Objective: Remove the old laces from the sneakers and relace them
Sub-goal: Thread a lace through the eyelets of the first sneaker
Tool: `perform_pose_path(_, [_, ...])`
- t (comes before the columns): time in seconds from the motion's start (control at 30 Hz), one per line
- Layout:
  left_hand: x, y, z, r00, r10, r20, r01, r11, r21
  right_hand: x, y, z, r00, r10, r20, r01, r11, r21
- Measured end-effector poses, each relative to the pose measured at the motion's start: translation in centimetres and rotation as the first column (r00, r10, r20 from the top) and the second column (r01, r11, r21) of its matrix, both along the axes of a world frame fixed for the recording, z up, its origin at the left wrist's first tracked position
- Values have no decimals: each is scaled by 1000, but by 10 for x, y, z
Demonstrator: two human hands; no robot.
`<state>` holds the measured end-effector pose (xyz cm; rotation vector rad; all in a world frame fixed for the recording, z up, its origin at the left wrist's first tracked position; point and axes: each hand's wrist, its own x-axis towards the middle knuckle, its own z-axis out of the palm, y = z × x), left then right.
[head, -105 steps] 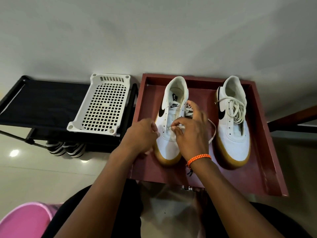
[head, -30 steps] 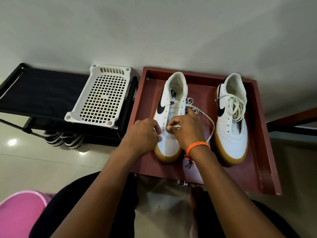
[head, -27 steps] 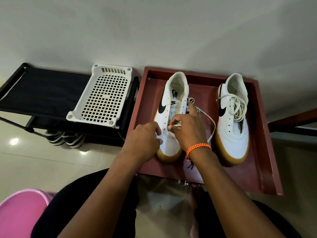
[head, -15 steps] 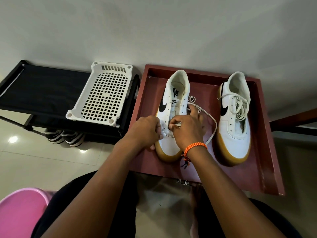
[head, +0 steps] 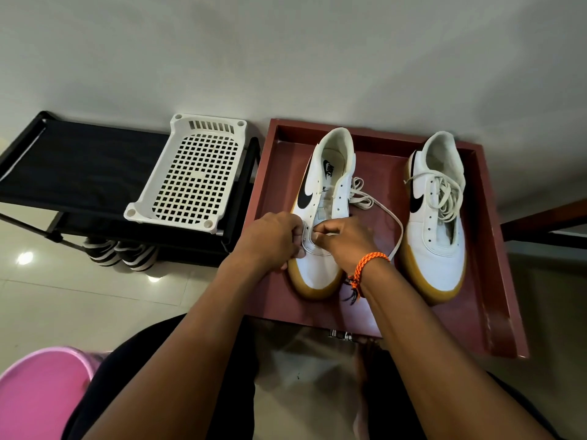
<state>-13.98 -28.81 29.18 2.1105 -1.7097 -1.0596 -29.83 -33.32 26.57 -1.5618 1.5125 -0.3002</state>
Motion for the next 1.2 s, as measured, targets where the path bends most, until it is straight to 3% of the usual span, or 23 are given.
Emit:
perform_pose_path(0.23, [4,-3,9,997,-7,75,11,999,-45,-6,-2,-3,995,23,101,-26,999,28])
perform_pose_path(0.33, [7,-7,15,997,-25,73,27,999,-33,-11,-5,5,964,103,244,-126,988,84])
perform_pose_path(0.4, [5,-8,16,996,-52,66,53,998,-19,-13,-4,14,949,117,292,-134,990,38])
perform_pose_path(0.57, [-1,-11,21,982,-75,172,92,992,-90,-19,3,47,977,198,-79,-211,951,-227])
perform_pose_path(0.7, [-4,-11,25,983,-97,155,114,988,-105,-37,25,56,977,153,-151,-194,928,-317])
perform_pose_path(0.83, [-4,-11,28,994,-90,53,94,993,-73,-39,59,47,990,46,-136,-90,937,-337])
perform_pose_path(0.93, [-1,-11,38,985,-40,-166,31,998,-59,-30,62,37,967,54,-249,-133,941,-312])
perform_pose_path(1.03, [4,-9,50,873,9,-488,-65,993,-98,-25,46,38,960,19,-278,-107,946,-307])
perform_pose_path(1.1, [6,-8,57,726,32,-686,-130,987,-91,-23,37,38,962,9,-273,-89,955,-283])
perform_pose_path(1.13, [7,-9,60,614,41,-788,-164,983,-77,-22,35,37,963,8,-269,-83,959,-272])
perform_pose_path(1.2, [7,-11,65,295,33,-955,-212,977,-31,-21,32,34,968,7,-251,-72,965,-252])
